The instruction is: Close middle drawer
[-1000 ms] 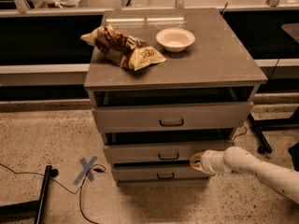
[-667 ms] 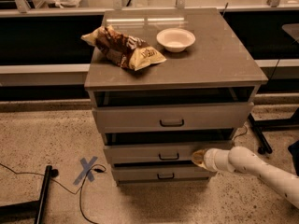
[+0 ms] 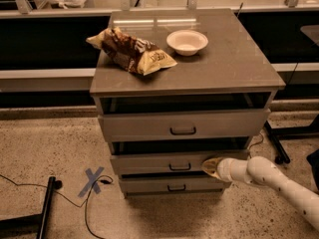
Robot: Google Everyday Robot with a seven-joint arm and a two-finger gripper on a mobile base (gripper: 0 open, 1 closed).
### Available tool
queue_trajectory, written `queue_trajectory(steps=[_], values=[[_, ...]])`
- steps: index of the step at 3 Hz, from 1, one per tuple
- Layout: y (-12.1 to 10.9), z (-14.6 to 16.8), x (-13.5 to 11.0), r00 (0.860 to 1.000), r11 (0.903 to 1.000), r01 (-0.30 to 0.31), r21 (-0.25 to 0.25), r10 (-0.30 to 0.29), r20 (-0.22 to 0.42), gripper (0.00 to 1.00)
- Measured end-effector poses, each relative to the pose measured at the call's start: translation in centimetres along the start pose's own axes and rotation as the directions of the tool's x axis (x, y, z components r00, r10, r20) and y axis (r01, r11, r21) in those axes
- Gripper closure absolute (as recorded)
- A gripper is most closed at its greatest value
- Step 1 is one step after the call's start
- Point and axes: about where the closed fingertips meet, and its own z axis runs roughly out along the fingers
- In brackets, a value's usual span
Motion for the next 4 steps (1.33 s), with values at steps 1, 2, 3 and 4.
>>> queue_trajectory(steps=[1,2,3,4], values=[[-0.8,1.3,0.2,1.0,0.9996,-0.005,0.029,0.005,0.008,1.0],[-1.2,2.3,0.4,1.0,0.9987,-0.009,0.05,0.009,0.002,1.0],[0.1,0.8,0.5,1.0,0.9987,0.003,0.051,-0.002,-0.017,1.0],[3.3,-2.1,0.4,0.999,0.9999,0.008,0.008,-0.008,-0.035,1.0]])
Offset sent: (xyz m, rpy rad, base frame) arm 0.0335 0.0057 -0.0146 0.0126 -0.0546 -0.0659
